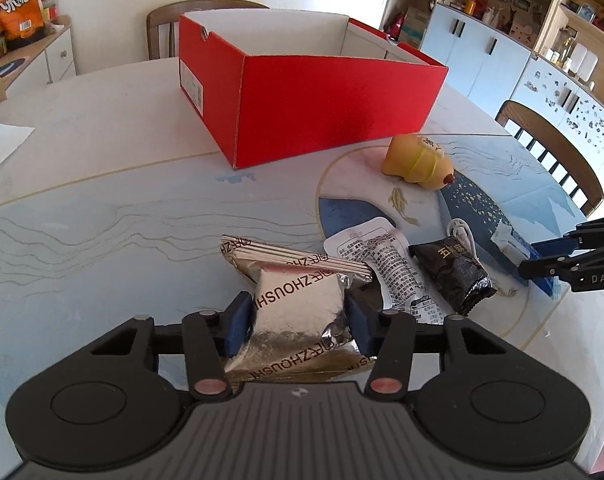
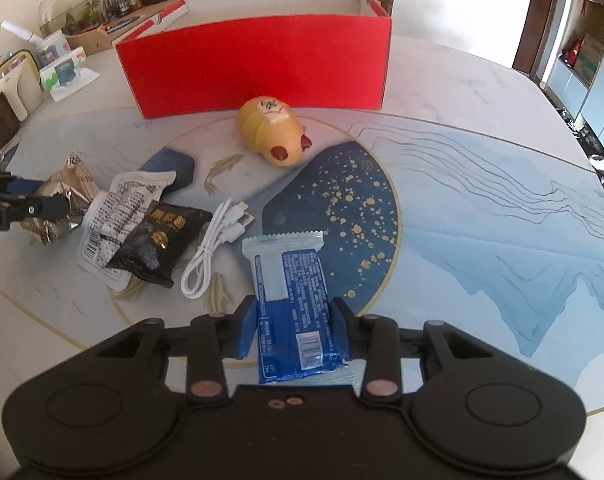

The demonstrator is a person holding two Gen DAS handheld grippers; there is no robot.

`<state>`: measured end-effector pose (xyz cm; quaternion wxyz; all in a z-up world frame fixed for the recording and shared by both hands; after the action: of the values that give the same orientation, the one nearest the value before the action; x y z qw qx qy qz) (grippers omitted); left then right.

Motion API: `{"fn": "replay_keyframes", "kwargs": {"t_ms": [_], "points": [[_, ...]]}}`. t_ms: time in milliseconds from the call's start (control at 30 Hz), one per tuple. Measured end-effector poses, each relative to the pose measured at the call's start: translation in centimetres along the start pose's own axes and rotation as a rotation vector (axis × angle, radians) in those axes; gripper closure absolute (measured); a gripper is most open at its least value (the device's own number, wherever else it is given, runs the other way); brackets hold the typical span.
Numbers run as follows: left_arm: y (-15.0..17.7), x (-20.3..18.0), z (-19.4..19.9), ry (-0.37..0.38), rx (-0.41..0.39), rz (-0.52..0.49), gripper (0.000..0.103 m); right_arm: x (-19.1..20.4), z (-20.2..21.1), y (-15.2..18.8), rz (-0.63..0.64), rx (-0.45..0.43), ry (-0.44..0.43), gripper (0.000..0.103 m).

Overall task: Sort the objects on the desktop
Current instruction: 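Grasp the silver foil packet with the left tool while the right tool grasps the blue wrapper bar, then lift and carry the foil packet and blue bar over the red box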

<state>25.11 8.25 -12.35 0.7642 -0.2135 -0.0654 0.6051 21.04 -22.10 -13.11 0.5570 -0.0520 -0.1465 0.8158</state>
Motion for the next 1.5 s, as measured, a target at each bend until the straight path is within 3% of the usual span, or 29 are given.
{"fn": "replay_keyframes", "kwargs": {"t_ms": [433,800,1500], "points": [[0.3,-0.6,2.2,-0.008,-0.044,0.078,0.054,0.0,2.1,-0.2,-0.037,-0.043,0.005,0.065],[-0.4,-1.3,4.3,0.041,-0.074,0.122,0.054,0.3,5.1,-1.5,-0.065,-0.120,-0.049,0.065],[-9.1,-3.7,8.0,0.063,-0.181,-0.007,0.054,0.3,10.4,-9.6,-0.019,-0.271,-0.089,0.065]]}}
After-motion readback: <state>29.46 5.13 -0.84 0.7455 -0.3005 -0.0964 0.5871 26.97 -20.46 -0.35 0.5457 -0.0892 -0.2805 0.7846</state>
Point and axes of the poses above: each gripper's, at about its wrist camera, not at the fingertips, and z roughly against the way its jaws point, x to its left, y to its underside, the point moved 2 cm from there along -z, roughly the way its jaws point, and after that the axes turned 15 degrees about x, right-handed, at the moved point
